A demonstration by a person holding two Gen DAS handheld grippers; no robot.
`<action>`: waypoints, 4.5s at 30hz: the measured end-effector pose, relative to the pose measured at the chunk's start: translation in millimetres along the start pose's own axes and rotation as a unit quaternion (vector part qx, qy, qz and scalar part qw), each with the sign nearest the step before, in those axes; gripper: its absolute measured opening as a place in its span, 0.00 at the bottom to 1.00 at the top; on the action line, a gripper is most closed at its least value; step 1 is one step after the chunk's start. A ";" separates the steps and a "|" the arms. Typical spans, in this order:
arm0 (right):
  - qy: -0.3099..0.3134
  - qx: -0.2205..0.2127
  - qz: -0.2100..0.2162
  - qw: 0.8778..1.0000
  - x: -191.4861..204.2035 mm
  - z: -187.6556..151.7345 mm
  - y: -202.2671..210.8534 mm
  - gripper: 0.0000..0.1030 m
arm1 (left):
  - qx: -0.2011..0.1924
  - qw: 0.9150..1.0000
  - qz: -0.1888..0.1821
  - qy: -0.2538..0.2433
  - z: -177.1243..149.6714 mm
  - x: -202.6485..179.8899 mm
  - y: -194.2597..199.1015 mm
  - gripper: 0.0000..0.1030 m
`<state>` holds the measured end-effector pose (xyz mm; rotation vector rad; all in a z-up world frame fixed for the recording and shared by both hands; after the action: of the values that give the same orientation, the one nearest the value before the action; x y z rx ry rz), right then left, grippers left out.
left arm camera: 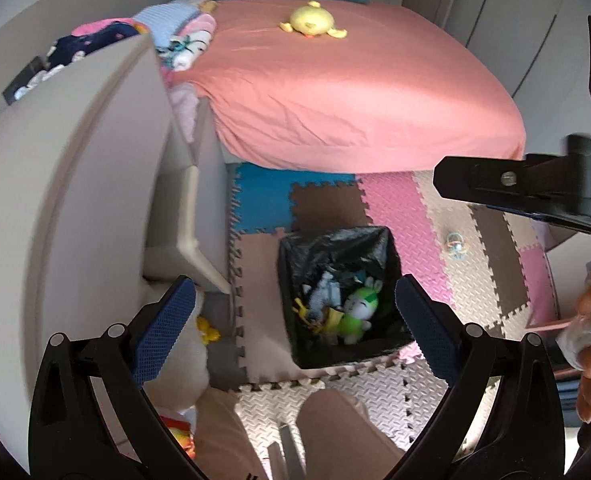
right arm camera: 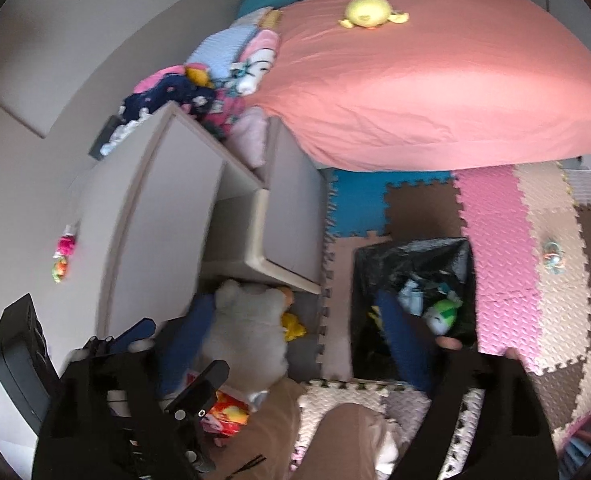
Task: Collect trash
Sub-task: 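Carry the paper bag and scrunchie over the bin and release both, then move both open tools back to the seahorse toy and pink plush on the desk, then grasp the green-orange seahorse with the left tool while the right tool grasps the pink plush, then carry the seahorse and pink plush over the bin and release both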
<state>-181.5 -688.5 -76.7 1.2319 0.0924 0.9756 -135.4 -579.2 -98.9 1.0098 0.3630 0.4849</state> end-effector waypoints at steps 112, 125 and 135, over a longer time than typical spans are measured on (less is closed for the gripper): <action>0.280 0.059 0.144 0.947 397.6 34.2 -150.6 0.41 | -0.111 0.875 0.111 0.459 -22.5 509.7 120.1 0.27; 0.204 -0.003 0.145 0.968 292.3 45.5 -57.0 0.41 | -0.113 0.940 0.113 0.300 19.1 332.6 128.9 0.27; 0.137 -0.051 0.086 0.986 138.3 34.2 9.6 0.41 | -0.095 0.982 0.067 0.149 30.6 139.5 87.0 0.27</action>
<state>-83.8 -622.0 3.3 1.0193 0.1522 1.2824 -22.2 -486.7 -17.6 0.7795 0.5081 0.7831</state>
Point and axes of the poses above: each gripper's, at about its wrist camera, not at the fingertips, and y roughly against the way its jaws point, x to its left, z to its top, the point moved 10 cm from there along -y, roughly the way its jaws point, and after that the axes turned 1 degree about -z, right-handed, at the moved point
